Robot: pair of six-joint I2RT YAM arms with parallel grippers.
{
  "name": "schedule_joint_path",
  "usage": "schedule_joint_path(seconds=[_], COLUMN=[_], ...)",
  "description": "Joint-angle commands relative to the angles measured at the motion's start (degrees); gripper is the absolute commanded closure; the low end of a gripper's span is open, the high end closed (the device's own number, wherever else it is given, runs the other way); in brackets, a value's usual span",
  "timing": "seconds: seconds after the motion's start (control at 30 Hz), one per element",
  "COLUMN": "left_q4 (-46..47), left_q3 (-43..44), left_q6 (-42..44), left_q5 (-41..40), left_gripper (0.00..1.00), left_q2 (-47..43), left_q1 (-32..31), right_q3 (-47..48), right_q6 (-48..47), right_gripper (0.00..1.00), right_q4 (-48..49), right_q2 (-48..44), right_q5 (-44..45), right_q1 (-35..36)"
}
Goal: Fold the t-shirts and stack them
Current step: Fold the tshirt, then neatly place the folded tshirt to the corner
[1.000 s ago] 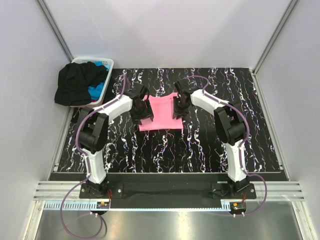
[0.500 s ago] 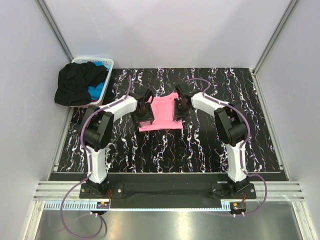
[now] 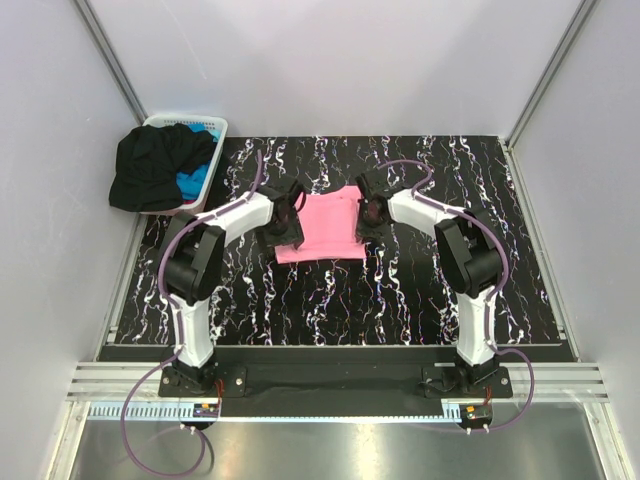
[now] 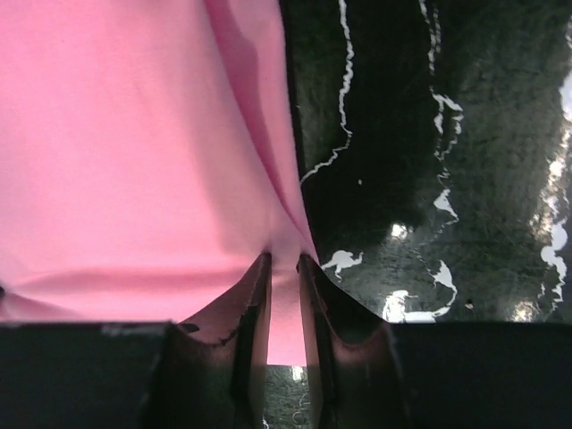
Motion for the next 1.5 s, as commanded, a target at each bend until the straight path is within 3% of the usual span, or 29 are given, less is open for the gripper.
schedule_joint_path(seconds=[0.0, 0.27, 0.7, 0.9, 1.03, 1.47], left_q4=[-6.5, -7.2, 2.6, 12.0, 15.1, 18.8], left_q3=[-2.6, -3.6, -6.5, -12.8, -14.0, -15.4], left_q6=[2.6, 3.5, 6.9, 4.7, 4.8, 3.9], left_q5=[-8.5, -9.7, 7.0, 18.2, 19.7, 26.0], left_gripper=[0.28, 0.26, 0.23, 0.21, 0.2, 0.09], left_q2=[-3.9, -11.6, -19.3, -23.4, -25.1, -24.6], left_q1=[1.3, 6.0, 7.6, 11.1, 11.6, 14.6], right_q3=[-4.2, -4.7, -3.2, -12.1, -17.4, -15.8], right_q6=[0.1, 0.5, -6.3, -4.7, -3.9, -5.0], right_gripper=[0.73, 0.64, 0.46, 0.44, 0.41, 0.4], right_q4=[-7.1, -8.0, 1.7, 14.3, 20.9, 27.1], right_q2=[-0.4, -7.7, -13.7, -14.4, -13.0, -6.7], right_q5=[8.9, 11.4, -11.3, -23.3, -26.9, -31.1], right_q1=[-1.8, -3.8, -3.8, -4.4, -4.9, -6.0])
